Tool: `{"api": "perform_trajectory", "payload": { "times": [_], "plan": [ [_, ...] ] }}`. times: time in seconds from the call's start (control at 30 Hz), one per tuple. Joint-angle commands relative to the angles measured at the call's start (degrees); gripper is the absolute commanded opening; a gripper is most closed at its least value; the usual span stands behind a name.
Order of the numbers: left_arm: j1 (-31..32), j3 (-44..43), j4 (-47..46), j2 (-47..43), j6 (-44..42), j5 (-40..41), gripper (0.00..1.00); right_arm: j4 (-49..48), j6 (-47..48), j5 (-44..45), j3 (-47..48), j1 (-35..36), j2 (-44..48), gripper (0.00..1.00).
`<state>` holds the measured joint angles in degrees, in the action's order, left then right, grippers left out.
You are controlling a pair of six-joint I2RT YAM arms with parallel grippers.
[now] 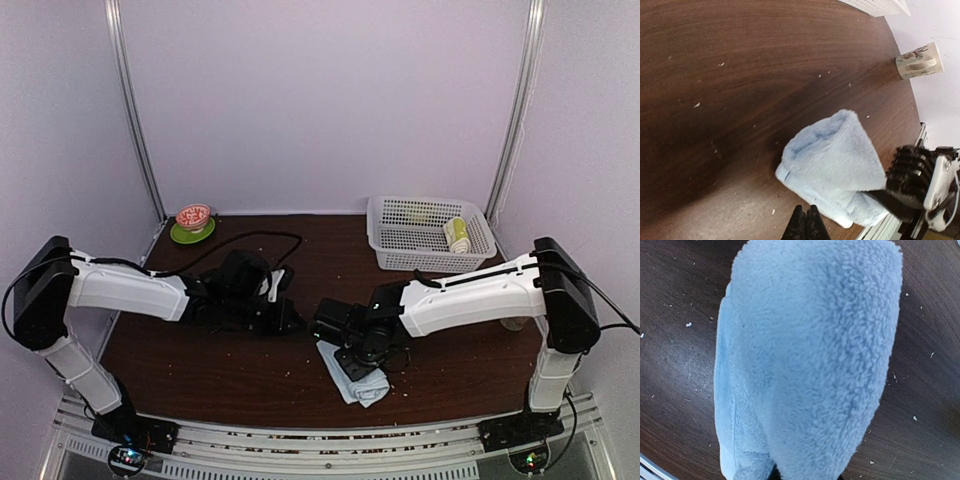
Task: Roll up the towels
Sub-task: Roll the towel at the center of the board.
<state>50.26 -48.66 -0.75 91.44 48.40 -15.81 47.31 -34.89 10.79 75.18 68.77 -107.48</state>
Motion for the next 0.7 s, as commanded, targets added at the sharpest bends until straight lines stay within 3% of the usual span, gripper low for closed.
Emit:
{"api": "perform_trajectory", "payload": {
  "times": [0.0, 0.4, 0.67],
  "plan": [
    [1.1, -5.3, -2.5, 5.5, -0.9, -3.5, 0.00, -2.0, -0.9, 1.1, -0.6, 0.1, -0.3, 0.00],
    [2.6, -10.0, -6.3, 14.5, 0.6, -8.0, 0.00, -5.7, 0.1, -0.7, -2.6, 0.1, 1.3, 0.01],
    [2.4, -12.2, -7.1, 21.4, 2.4, -8.4, 0.00, -6.3, 0.7, -2.6, -3.0, 0.1, 3.3, 0.31]
  ]
}}
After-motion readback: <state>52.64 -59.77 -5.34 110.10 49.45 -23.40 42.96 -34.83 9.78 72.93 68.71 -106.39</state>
